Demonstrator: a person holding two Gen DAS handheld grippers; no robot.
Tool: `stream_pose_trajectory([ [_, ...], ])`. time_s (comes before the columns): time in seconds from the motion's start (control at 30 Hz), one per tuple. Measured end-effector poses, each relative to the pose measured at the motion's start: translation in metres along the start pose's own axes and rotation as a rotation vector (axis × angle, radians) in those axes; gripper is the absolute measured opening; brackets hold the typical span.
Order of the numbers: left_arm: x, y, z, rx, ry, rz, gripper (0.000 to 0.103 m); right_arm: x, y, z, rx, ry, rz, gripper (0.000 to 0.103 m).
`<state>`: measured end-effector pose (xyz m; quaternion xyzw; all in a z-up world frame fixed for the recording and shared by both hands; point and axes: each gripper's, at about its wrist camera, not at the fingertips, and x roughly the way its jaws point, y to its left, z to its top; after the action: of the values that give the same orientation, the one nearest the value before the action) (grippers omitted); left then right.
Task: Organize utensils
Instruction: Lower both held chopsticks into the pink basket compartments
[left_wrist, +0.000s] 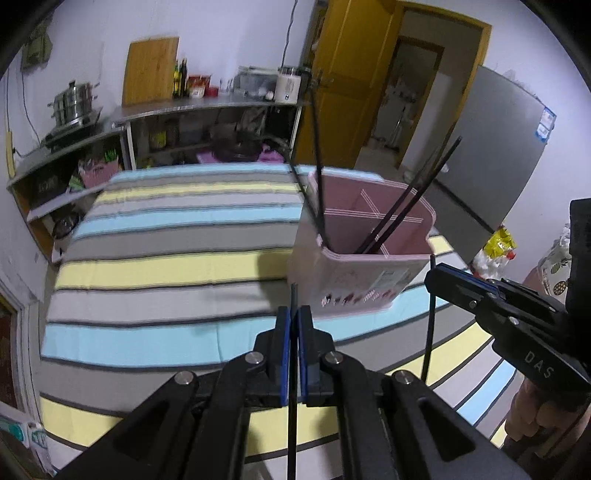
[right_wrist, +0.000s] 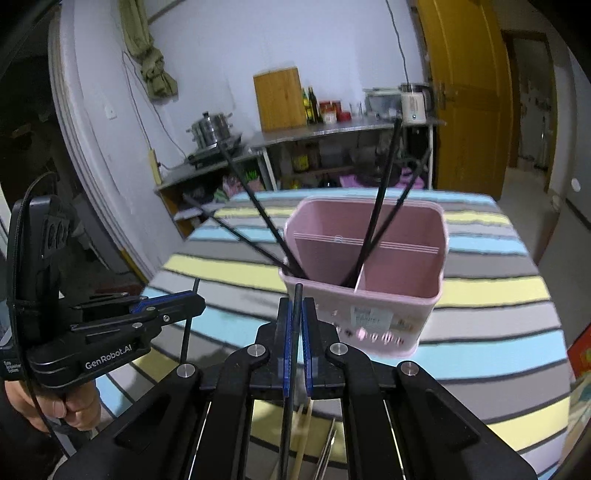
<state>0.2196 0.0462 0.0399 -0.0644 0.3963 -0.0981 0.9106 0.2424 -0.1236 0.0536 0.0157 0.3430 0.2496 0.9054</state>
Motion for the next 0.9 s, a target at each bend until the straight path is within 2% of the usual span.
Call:
stream_pose_trajectory([
  [0.23,-0.024,-0.009,0.026,0.027,-0.085,-0.005,0.005,-0.02,-0.001,0.019,-0.003,-0.081,-0.013,0.005],
  [0.4,-0.034,-0.012,0.031,0.033,-0.125,-0.013,0.005,-0.033,0.001,0.021,-0.01,-0.114,-0.02,0.004],
  [0.73,-0.054,-0.017,0.019,0.037,-0.136,-0.011,0.005,-0.056,0.001,0.007,-0.017,-0.123,-0.012,0.004],
  [0.9,-0.069,-0.021,0.009,0.044,-0.117,-0.004,0.005,-0.068,0.003,0.0,-0.019,-0.119,-0.013,0.004],
])
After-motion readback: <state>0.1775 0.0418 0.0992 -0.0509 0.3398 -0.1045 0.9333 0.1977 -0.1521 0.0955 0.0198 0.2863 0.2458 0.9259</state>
